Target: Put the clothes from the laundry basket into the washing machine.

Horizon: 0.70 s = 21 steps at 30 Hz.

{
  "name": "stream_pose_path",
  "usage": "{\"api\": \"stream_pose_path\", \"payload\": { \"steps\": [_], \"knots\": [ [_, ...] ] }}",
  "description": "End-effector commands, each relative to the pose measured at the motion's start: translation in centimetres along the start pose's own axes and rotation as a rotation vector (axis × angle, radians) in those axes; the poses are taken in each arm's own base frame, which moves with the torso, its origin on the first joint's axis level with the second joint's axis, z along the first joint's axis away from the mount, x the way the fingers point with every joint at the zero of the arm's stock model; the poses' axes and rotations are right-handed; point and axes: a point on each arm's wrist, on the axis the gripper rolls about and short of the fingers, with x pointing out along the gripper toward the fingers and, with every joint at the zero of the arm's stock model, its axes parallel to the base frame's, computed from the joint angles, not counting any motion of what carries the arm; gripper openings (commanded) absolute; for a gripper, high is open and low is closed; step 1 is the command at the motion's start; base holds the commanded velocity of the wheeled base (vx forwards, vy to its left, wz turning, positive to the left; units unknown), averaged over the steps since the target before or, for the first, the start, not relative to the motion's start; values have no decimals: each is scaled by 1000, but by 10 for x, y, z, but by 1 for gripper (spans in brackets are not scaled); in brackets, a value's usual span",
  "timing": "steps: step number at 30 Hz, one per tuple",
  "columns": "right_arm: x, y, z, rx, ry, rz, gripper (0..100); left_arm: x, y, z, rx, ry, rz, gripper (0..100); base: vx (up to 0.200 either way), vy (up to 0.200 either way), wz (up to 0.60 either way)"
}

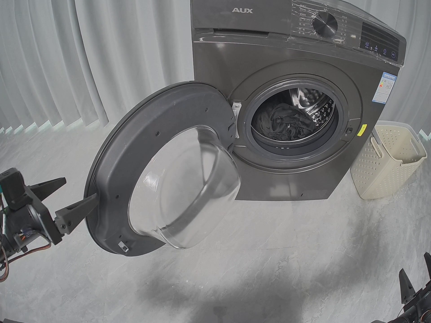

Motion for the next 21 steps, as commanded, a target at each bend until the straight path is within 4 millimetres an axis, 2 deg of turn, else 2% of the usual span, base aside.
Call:
{"api": "stream_pose_path", "payload": {
  "steps": [1,4,8,14,21],
  "knots": [
    [0,0,-5,1,1,1,100,34,-1,-5,-9,75,-55,100,0,0,0],
    [0,0,-5,1,1,1,100,45,-8,-7,0,77,-101,100,0,0,0],
    [0,0,-5,1,1,1,100,51,-21,-7,10,71,-170,100,0,0,0],
    [0,0,-5,-1,1,1,100,42,-47,-1,5,13,-320,100,0,0,0],
    [0,0,-5,-1,1,2,100,40,-46,3,4,-11,-280,100,0,0,0]
  ]
}}
